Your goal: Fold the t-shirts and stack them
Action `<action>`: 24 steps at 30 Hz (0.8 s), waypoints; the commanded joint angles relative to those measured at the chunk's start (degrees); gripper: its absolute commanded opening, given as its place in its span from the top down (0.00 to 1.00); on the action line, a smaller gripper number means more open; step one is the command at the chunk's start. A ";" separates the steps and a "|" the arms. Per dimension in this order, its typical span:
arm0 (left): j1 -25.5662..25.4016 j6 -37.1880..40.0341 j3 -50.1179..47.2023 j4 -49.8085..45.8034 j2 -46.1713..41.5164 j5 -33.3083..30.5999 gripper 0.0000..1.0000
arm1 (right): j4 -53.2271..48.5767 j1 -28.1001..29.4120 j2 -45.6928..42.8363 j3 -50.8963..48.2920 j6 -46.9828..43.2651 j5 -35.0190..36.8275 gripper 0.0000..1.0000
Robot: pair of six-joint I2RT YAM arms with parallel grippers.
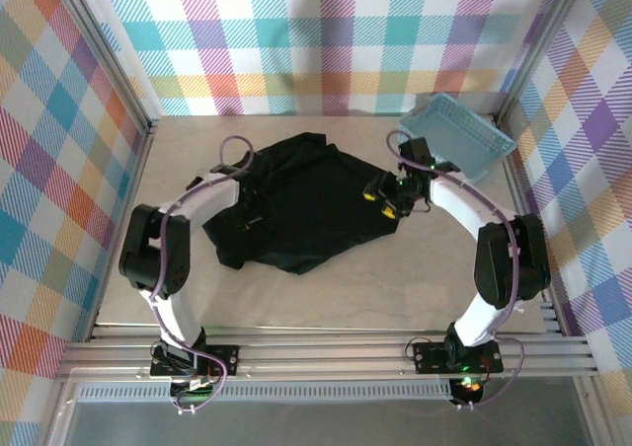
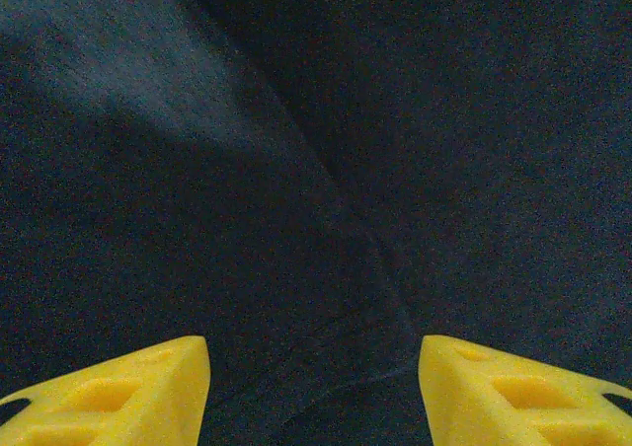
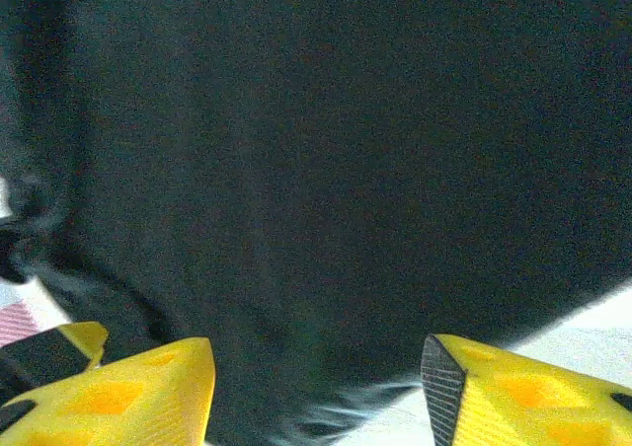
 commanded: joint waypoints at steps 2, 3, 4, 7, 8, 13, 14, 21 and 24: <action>-0.25 2.14 0.14 -2.07 0.51 2.22 0.44 | -0.39 0.30 -2.00 -7.99 7.00 1.03 0.41; -0.38 2.18 -0.16 -1.97 0.90 2.54 0.45 | 0.92 0.30 -1.87 -9.33 7.73 0.92 0.42; -0.44 2.06 -0.55 -1.85 1.33 2.95 0.47 | 2.48 0.30 -1.27 -10.21 7.87 0.94 0.42; -0.63 1.21 -2.08 -1.13 1.42 4.11 0.51 | 4.00 0.22 2.67 -8.16 6.03 1.85 0.47; -0.77 0.74 -2.70 -0.72 0.89 4.39 0.51 | 4.06 0.23 4.31 -6.71 5.36 2.40 0.48; -1.96 -0.12 -5.91 0.99 -1.47 5.07 0.51 | 5.18 -0.32 9.73 -2.03 4.90 2.98 0.69; -1.96 -0.50 -6.95 1.71 -1.79 5.37 0.53 | 5.32 -0.34 10.11 -1.55 4.74 3.01 0.73; -1.96 -3.10 -10.09 4.51 -5.26 4.89 0.63 | -0.77 -0.14 0.50 -3.30 2.51 6.57 1.00; -2.05 -2.88 -11.33 5.26 -6.76 4.01 0.67 | -6.95 -0.01 -6.42 -3.59 0.63 6.70 1.00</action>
